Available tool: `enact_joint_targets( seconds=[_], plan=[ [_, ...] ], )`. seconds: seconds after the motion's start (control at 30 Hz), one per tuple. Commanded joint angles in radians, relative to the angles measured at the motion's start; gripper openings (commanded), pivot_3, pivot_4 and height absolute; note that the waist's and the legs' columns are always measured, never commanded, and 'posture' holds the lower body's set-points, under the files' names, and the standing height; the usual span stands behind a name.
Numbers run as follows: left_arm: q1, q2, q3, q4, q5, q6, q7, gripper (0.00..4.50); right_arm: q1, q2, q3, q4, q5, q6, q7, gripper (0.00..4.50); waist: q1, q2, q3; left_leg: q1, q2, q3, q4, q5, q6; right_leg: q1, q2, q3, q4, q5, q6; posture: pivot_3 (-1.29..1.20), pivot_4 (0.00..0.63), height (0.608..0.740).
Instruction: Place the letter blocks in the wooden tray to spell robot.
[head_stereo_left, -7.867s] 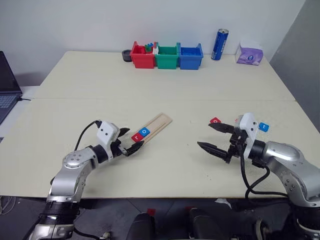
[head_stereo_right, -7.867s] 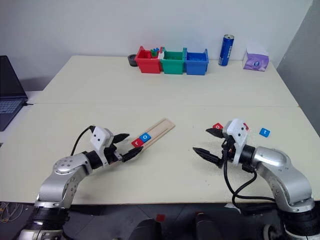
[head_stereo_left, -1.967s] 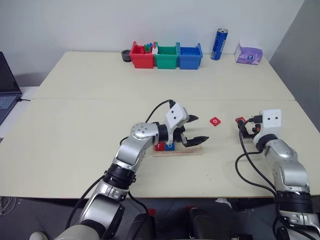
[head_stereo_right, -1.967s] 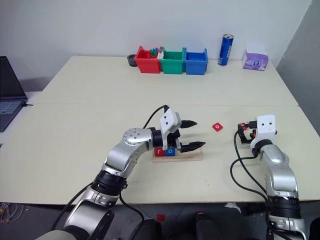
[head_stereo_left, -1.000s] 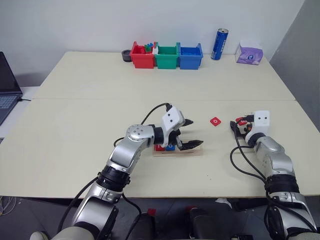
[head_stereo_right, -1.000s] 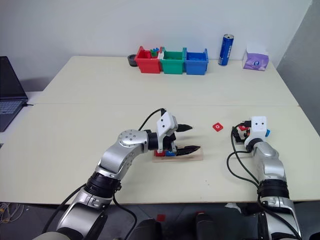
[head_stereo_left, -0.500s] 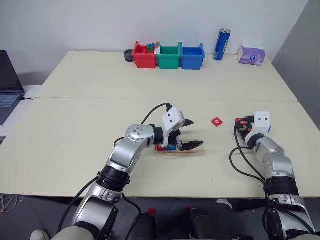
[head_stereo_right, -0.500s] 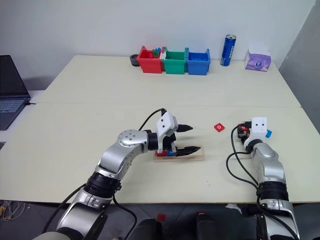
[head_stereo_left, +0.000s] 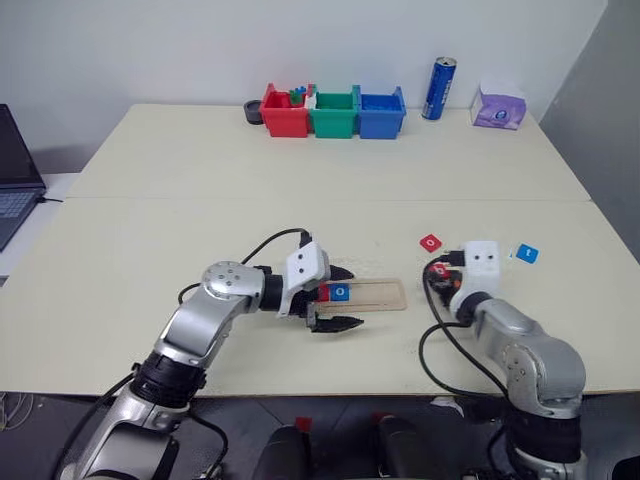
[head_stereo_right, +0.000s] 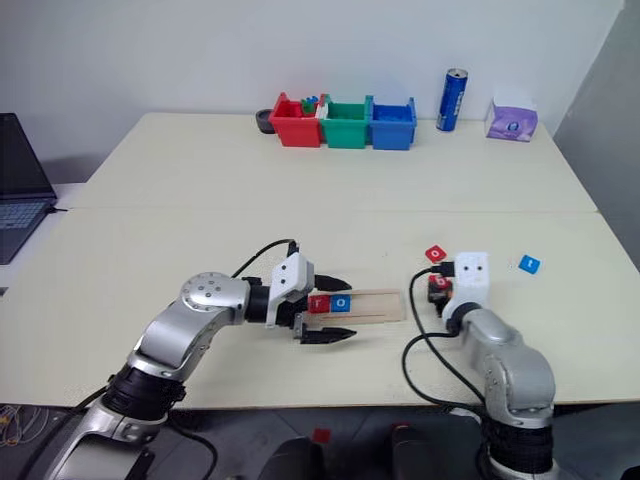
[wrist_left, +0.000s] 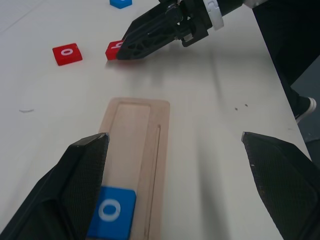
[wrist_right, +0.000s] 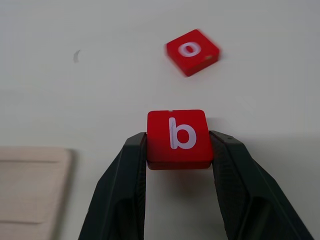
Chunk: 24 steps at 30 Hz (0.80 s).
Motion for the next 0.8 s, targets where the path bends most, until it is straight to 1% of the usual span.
enact_joint_targets(
  seconds=[0.03,0.13,0.23,0.47,0.8],
  plan=[
    [0.004,0.014,0.026,-0.056,-0.026,-0.002,-0.005,4.5,0.0,0.053,0.028,-0.091,-0.017,0.118,-0.056,1.46,0.003,0.0,0.0,0.0,0.0,0.0,0.0,0.0,0.0,0.0,-0.001,0.0,0.0,0.0,0.0,0.0,0.15,0.74],
    [0.003,0.016,0.024,-0.064,-0.032,0.001,0.003,4.5,0.009,0.086,0.037,-0.124,-0.028,0.183,-0.077,1.46,0.004,0.0,0.0,-0.001,-0.001,0.0,0.0,0.0,0.0,0.0,-0.001,-0.001,-0.001,0.0,0.0,0.0,0.15,0.74],
    [0.005,0.016,0.021,-0.074,-0.033,0.006,0.009,4.5,0.02,0.096,0.049,-0.149,-0.044,0.225,-0.087,1.46,0.002,0.0,0.0,-0.001,-0.001,0.0,0.0,0.0,0.0,0.0,-0.001,-0.001,-0.001,0.0,0.001,0.0,0.15,0.74],
    [-0.001,0.006,0.016,-0.065,-0.032,0.003,0.013,4.5,0.013,0.093,0.022,-0.167,-0.081,0.242,-0.098,1.46,0.0,0.0,0.0,-0.001,-0.001,-0.001,0.0,0.0,0.0,0.0,0.0,-0.001,-0.001,-0.001,0.001,0.0,0.15,0.74],
    [-0.027,-0.011,0.001,-0.029,-0.02,-0.025,-0.001,4.5,0.044,0.101,0.039,-0.146,-0.108,0.216,-0.094,1.46,0.0,0.0,0.0,-0.001,-0.001,0.0,0.0,0.0,0.0,0.0,0.0,-0.001,-0.001,-0.001,0.001,0.0,0.15,0.74]
  ],
)
